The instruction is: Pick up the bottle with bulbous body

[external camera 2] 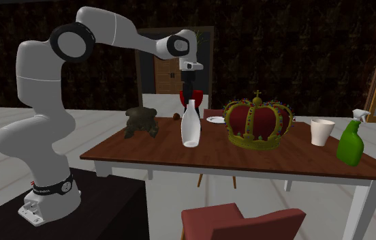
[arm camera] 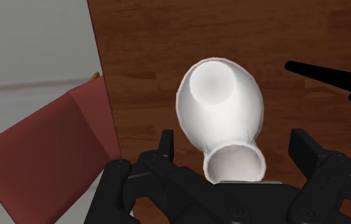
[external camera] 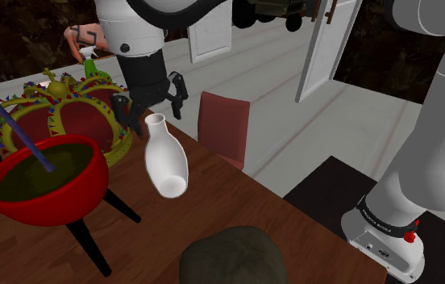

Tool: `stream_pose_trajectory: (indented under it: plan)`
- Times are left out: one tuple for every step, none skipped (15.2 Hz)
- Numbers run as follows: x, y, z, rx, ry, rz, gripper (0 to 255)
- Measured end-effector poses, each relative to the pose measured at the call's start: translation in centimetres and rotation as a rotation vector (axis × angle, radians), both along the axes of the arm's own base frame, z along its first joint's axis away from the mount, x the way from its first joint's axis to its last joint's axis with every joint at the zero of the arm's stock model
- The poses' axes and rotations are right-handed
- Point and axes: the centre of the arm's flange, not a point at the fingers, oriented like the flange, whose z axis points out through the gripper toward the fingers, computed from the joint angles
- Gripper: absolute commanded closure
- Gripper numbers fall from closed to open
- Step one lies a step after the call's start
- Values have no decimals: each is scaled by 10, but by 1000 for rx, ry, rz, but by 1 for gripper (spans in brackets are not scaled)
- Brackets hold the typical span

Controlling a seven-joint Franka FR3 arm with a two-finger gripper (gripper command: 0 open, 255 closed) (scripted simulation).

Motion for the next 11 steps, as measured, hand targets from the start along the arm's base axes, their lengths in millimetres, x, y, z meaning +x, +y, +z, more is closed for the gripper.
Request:
stream_pose_trajectory:
  plan:
    - [0, 1, -5, 0, 0, 0, 0]
    - [1, 1, -9, 0, 0, 0, 0]
    - [1, 1, -11, 0, 0, 0, 255]
    - [1, 1, -12, 0, 0, 0, 255]
    - [2, 1, -12, 0, 0, 0, 255]
    - [2, 1, -12, 1, -1, 0, 255]
    - [2, 1, -12, 1, -1, 0, 255]
    - [2, 1, -12, 1, -1, 0, 255]
    - [2, 2, -12, 1, -1, 0, 255]
    - [2, 2, -12, 1, -1, 0, 255]
    - [2, 2, -12, 1, -1, 0, 255]
